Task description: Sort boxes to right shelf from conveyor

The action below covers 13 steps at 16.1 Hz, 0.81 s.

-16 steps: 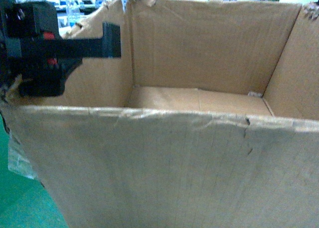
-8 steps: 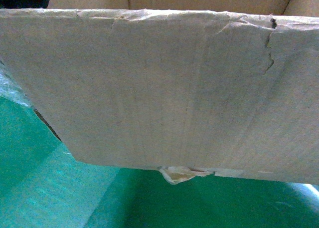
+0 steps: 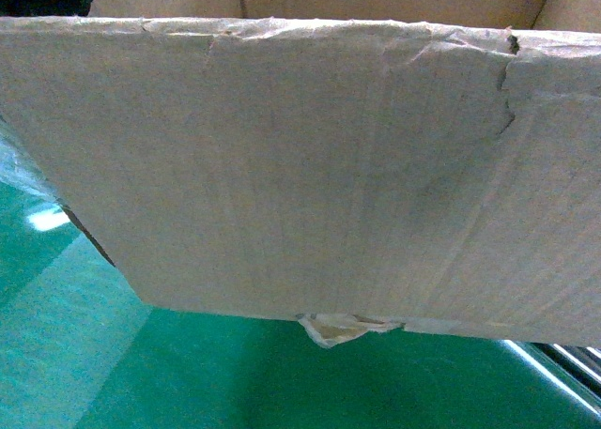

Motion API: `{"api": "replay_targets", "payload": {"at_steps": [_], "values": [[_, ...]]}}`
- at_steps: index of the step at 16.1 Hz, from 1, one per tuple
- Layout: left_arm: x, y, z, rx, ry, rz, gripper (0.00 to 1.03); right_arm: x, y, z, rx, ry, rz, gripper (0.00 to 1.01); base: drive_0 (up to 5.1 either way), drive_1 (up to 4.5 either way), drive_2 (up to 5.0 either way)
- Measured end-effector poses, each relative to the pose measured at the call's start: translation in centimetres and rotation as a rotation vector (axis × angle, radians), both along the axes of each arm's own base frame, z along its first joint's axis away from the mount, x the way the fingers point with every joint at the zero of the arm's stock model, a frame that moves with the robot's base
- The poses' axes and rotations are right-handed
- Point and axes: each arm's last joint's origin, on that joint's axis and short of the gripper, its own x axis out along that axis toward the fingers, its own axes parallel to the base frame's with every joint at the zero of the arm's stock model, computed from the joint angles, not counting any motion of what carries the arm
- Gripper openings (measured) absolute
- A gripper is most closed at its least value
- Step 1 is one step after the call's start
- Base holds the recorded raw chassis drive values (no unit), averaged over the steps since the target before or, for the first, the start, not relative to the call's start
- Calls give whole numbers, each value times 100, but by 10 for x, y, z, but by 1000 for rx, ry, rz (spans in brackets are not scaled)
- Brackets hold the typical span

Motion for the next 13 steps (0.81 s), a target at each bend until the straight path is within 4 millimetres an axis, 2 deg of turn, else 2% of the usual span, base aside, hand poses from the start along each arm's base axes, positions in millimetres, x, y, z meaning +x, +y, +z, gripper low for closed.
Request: {"api": "replay_targets", "payload": {"at_steps": [11, 13], "values": [[0, 0, -1, 3, 2, -1, 3, 1, 0, -1, 0, 6, 0, 3, -129, -546, 288], [0, 0, -1, 4, 5, 0, 3, 1, 0, -2, 0, 9, 0, 3, -117, -117, -117]]}}
